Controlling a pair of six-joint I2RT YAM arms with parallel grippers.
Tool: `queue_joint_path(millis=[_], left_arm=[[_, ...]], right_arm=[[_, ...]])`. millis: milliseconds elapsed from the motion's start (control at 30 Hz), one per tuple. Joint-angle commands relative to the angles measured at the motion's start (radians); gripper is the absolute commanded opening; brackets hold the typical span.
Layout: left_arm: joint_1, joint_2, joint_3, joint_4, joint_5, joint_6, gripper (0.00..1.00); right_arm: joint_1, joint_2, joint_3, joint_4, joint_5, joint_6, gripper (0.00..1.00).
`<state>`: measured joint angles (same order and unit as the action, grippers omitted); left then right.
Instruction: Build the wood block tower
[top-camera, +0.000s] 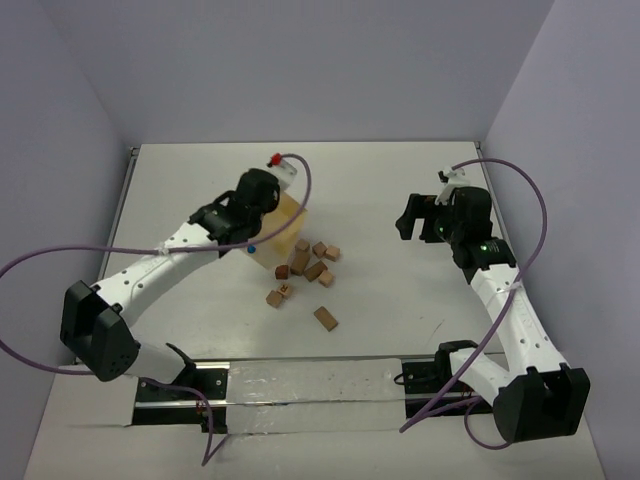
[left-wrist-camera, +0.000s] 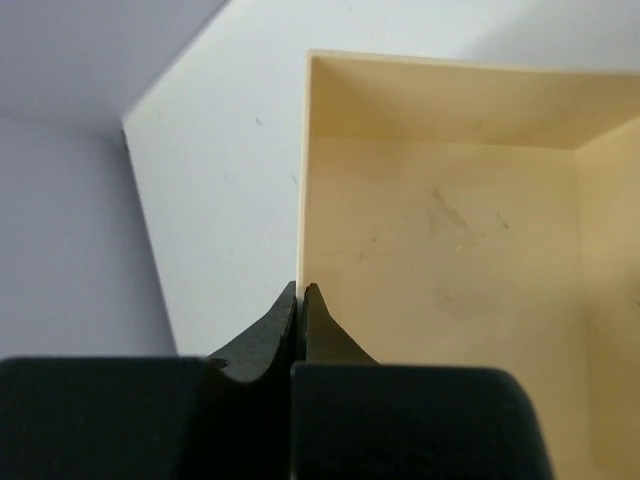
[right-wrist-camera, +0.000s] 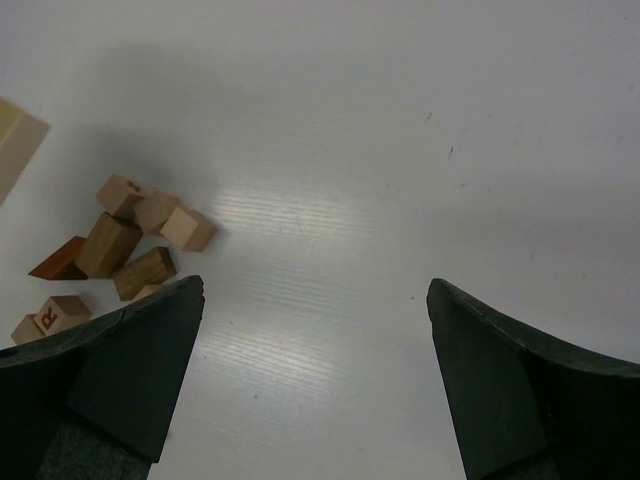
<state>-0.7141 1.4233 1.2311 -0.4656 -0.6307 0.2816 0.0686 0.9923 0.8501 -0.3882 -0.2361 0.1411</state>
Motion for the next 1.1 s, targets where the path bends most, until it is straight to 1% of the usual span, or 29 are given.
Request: queue_joint_path(millis=[0,67,100,133,167,367,467,533,700,900,1067], left_arm=[[0.170,0.021,0.173,-0.094,0.275,-0.226,0.00],[0.252,0.081,0.239,-0.103,0.366,-0.256,0.00],[0.270,0.107,0.266,-0.100,0.370,-0.268,0.00],[0.290,0.135,0.292,-0.093,0.417,-0.275,0.00],[0.312,0.194,0.342,-0.076,0.445,-0.313,0.00],[0.383,0.446,0.545,0.003,0.578,-0.435,0.00],[0.390,0.538,0.609,0.076,0.590,-0.468,0.00],[0.393,0.603,0.656,0.132,0.577,-0.476,0.00],[0.418,0.781,0.793,0.211,0.540,-0.524,0.00],[0.421,0.861,0.765,0.341,0.470,-0.595,0.00],[0.420,0.950,0.833,0.361,0.444,-0.605,0.00]], right_arm=[[-0.006,0.021,0.058,-0.002,-0.025,0.001,1.00],[-0.006,0.034,0.060,0.000,-0.028,0.000,1.00],[-0.006,0.037,0.063,-0.001,-0.029,0.000,1.00],[-0.004,0.042,0.063,0.002,-0.028,0.002,1.00],[-0.005,0.049,0.065,0.002,-0.028,0.003,1.00],[-0.006,0.077,0.073,0.005,-0.020,0.000,1.00],[-0.006,0.101,0.086,0.003,-0.020,0.002,1.00],[-0.006,0.119,0.098,0.003,-0.020,0.001,1.00],[-0.006,0.160,0.118,0.002,-0.022,0.000,1.00],[-0.006,0.210,0.137,0.009,-0.026,0.006,1.00],[-0.006,0.254,0.165,0.011,-0.032,0.015,1.00]])
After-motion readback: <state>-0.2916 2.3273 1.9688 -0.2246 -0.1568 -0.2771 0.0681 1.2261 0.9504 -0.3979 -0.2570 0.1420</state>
